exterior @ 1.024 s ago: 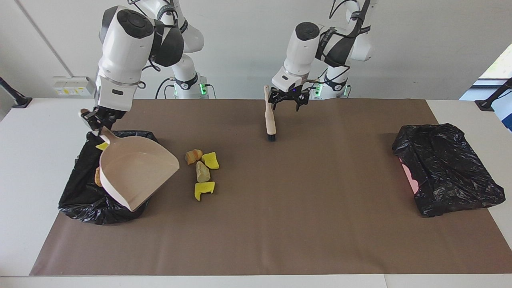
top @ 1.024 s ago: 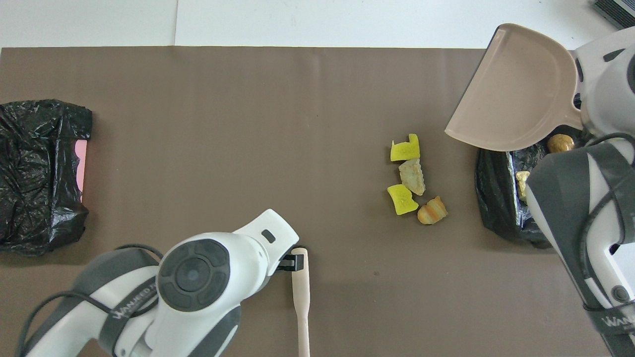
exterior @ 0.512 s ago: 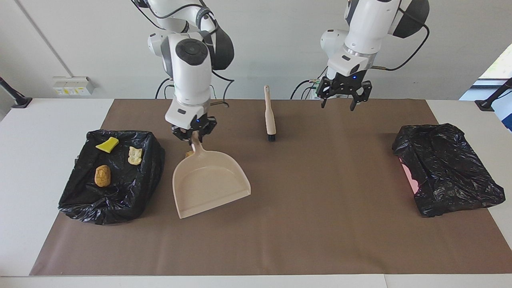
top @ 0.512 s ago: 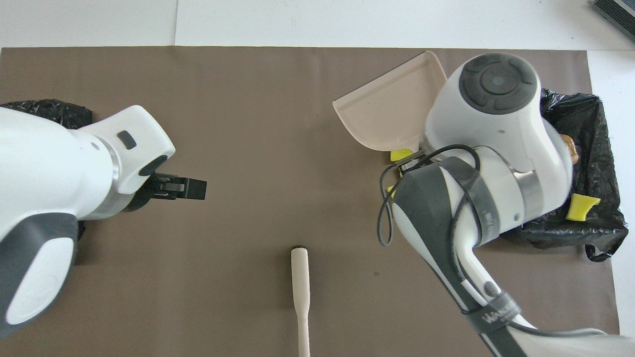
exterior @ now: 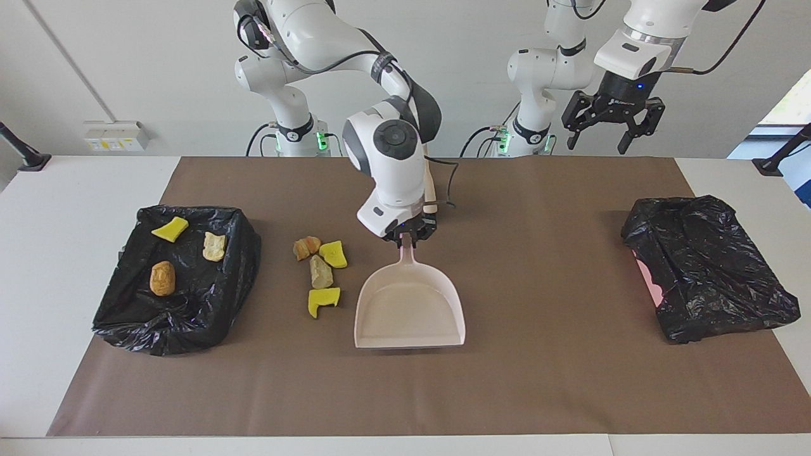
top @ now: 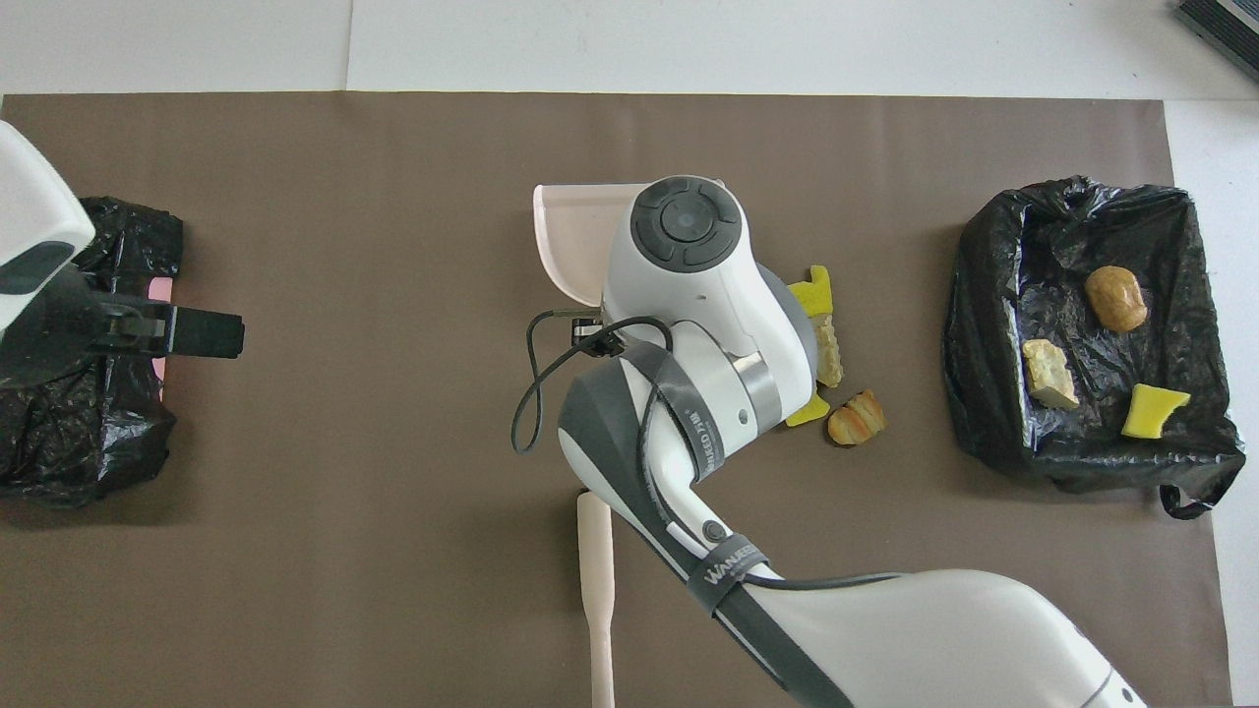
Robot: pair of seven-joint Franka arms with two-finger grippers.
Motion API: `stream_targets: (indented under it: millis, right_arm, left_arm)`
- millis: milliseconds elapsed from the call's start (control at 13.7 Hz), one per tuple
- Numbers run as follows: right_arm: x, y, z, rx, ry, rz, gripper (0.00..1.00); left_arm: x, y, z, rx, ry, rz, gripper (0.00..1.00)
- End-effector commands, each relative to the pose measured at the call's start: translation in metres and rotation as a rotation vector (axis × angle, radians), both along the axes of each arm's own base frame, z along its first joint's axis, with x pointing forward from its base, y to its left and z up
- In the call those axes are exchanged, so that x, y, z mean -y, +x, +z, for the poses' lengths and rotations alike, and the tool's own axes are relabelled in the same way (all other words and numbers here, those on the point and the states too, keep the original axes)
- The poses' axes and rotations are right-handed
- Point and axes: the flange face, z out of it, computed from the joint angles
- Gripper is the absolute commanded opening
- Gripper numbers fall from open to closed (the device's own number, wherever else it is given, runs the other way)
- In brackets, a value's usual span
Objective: Sweep and dump trash in bin
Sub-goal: 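Return the dustpan to the table with the right gripper and release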
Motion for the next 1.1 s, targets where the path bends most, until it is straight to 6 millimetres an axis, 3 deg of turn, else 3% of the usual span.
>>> stream_targets:
  millis: [0, 146, 219, 512, 585, 658, 804, 1024]
  right_arm:
    - [-0.011, 0.004, 0.002, 0.007, 0.049, -0.032, 0.0]
    - [-0.032, -0.016, -0.02, -0.005, 0.056, -0.005, 0.0]
    - [-0.033, -0.019, -0.03, -0.002, 0.056, -0.005, 0.0]
    - [-0.032, -0.028, -0.049, -0.024, 0.039, -0.001, 0.19]
    - [-0.03, -0.029, -0.048, -0.029, 0.034, 0.001, 0.39]
    - [-0.027, -0.029, -0.044, -0.038, 0.028, 0.014, 0.99]
    - [-0.017, -0.037, -0.015, -0.072, 0.006, 0.033, 1.0]
    - [-0.004, -0.082, 0.032, -0.114, -0.023, 0.05, 1.0]
  left_arm:
    - [-0.03, 0.006, 0.009, -0.031, 0.026, -0.049, 1.0]
    - [-0.043, 0.009, 0.009, -0.036, 0.03, -0.07, 1.0]
    - [-0.049, 0.012, 0.006, -0.046, 0.027, -0.06, 1.0]
    - [-0.058, 0.023, 0.013, -0.086, 0.032, -0.095, 1.0]
    - [-0.058, 0.023, 0.013, -0.087, 0.033, -0.095, 1.0]
    - [-0.058, 0.023, 0.013, -0.088, 0.031, -0.096, 1.0]
    - [-0.058, 0.023, 0.012, -0.093, 0.034, -0.095, 1.0]
    - [-0.057, 0.018, 0.018, -0.083, 0.034, -0.097, 1.0]
